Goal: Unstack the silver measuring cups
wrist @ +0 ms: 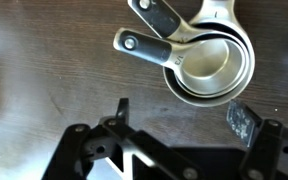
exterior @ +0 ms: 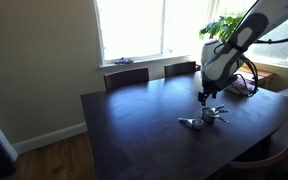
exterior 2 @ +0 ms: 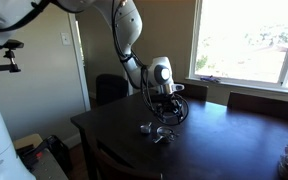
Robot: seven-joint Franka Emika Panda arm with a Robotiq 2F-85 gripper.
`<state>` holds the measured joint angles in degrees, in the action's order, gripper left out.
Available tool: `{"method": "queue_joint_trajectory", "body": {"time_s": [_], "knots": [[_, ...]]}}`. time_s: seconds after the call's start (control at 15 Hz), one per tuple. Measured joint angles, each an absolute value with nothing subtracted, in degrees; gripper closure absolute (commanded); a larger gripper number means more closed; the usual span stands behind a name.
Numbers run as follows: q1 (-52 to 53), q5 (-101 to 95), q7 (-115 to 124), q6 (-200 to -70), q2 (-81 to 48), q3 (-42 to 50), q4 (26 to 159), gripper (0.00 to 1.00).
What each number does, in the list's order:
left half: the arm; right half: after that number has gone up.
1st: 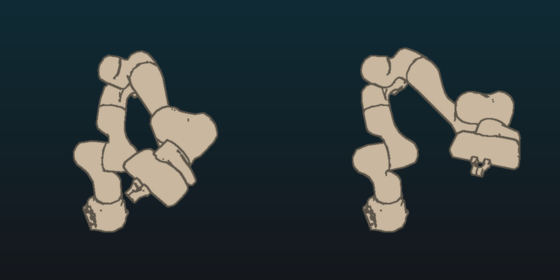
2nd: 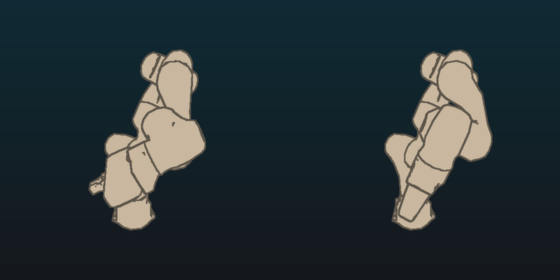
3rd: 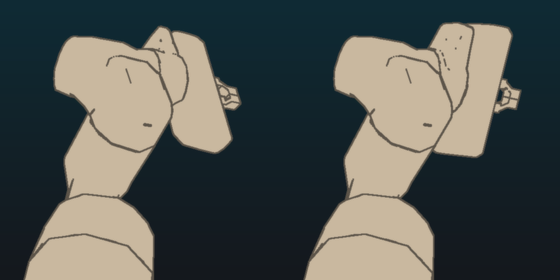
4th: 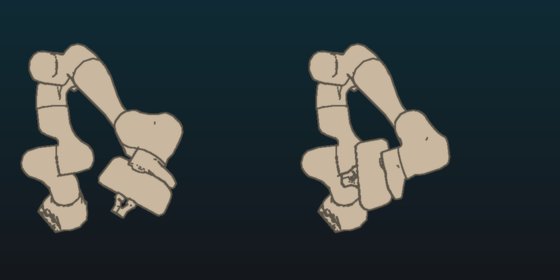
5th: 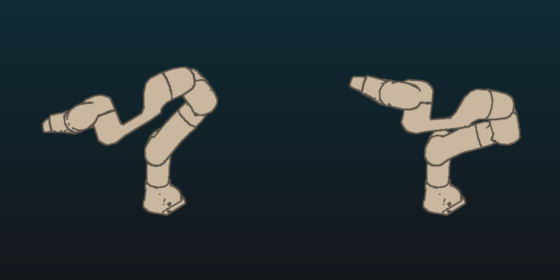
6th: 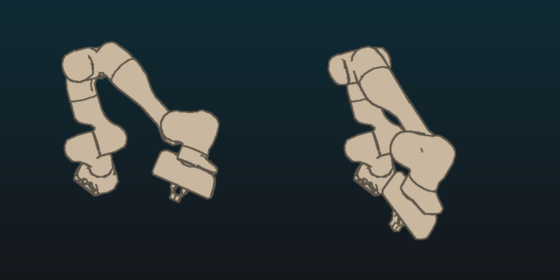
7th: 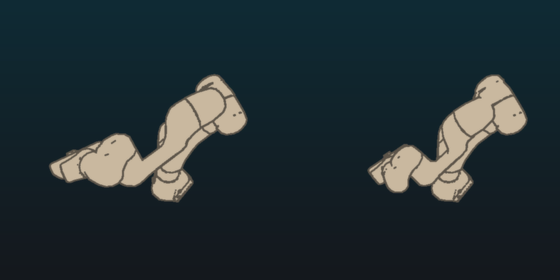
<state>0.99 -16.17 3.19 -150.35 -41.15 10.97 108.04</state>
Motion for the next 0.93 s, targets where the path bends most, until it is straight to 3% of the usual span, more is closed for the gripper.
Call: {"method": "queue_joint_trajectory", "body": {"time_s": [0.93], "knots": [[1.15, -16.15, 5.94, -136.79, -46.32, 11.32, 101.05, 0.00]]}}
